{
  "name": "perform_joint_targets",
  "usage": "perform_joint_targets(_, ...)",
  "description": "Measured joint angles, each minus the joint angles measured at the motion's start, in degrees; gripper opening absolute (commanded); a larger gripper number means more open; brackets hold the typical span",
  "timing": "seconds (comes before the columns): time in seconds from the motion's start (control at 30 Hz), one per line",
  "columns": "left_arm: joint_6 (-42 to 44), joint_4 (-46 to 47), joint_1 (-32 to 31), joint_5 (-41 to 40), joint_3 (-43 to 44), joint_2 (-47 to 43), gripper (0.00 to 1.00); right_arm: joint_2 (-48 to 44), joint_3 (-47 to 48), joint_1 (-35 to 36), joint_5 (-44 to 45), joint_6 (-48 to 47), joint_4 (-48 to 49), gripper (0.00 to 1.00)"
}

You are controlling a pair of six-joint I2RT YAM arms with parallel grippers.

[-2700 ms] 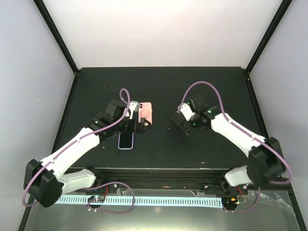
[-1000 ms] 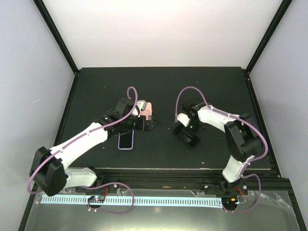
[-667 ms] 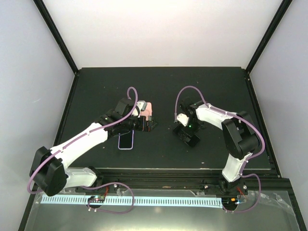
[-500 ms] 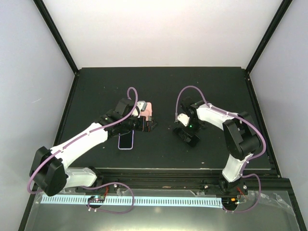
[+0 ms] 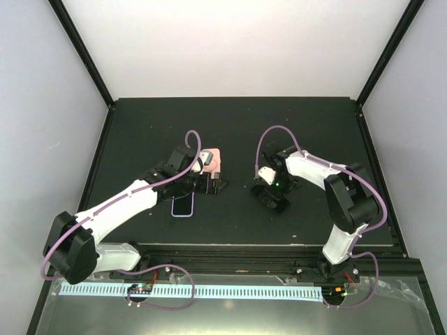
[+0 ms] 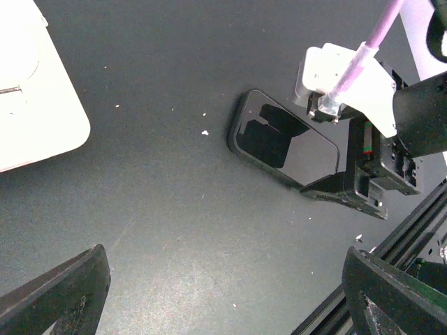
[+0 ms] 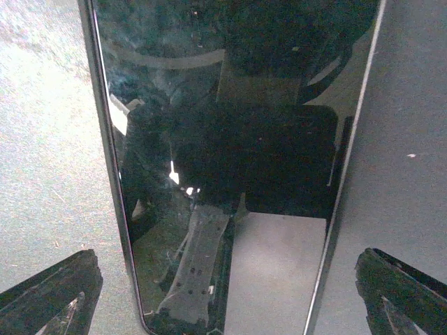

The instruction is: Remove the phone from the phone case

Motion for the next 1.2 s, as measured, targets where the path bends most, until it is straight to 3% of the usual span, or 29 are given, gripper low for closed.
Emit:
perform_joint_targets(0.37, 0.0, 0.7, 0.0, 0.1, -0.3, 1.0, 0.93, 1.6, -2.3, 2.6, 2.2, 1.3, 1.0, 0.97)
perform_joint_targets(0.57, -0.2, 1.3, 0.0, 0.3, -1.1, 1.1, 0.93, 2.9, -1.7, 3.5, 5.7, 3.0, 1.6, 0.71)
perform_joint_targets(0.7, -0.8, 2.0, 0.0, 0.7, -2.0, 1.1, 0.93, 3.4, -0.9, 3.5, 5.4, 2.5, 0.7, 0.46)
perform_joint_targets(0.97, -3.4, 5.7, -0.1, 3.3, -6.5, -0.6, 0.92, 1.8, -1.4, 3.2, 3.9, 1.6, 0.5, 0.25)
perform_joint_targets(1.03, -4.5, 6.8, -0.6, 4.1, -7.8, -1.7, 0.92, -0.3, -2.3, 3.2, 2.2, 0.9, 0.6, 0.08)
perform_joint_targets(1.07, -5.0, 7.5, -1.1, 4.3, -8.3, -2.1, 0.92, -2.7, -3.0, 3.2, 1.2, 0.6, 0.6, 0.04)
perform_joint_targets(1.2, -7.6, 11.7, -5.2, 4.3, -10.3, -5.0, 0.92, -15.8, -4.9, 3.2, -1.0, -0.3, 2.0, 0.01)
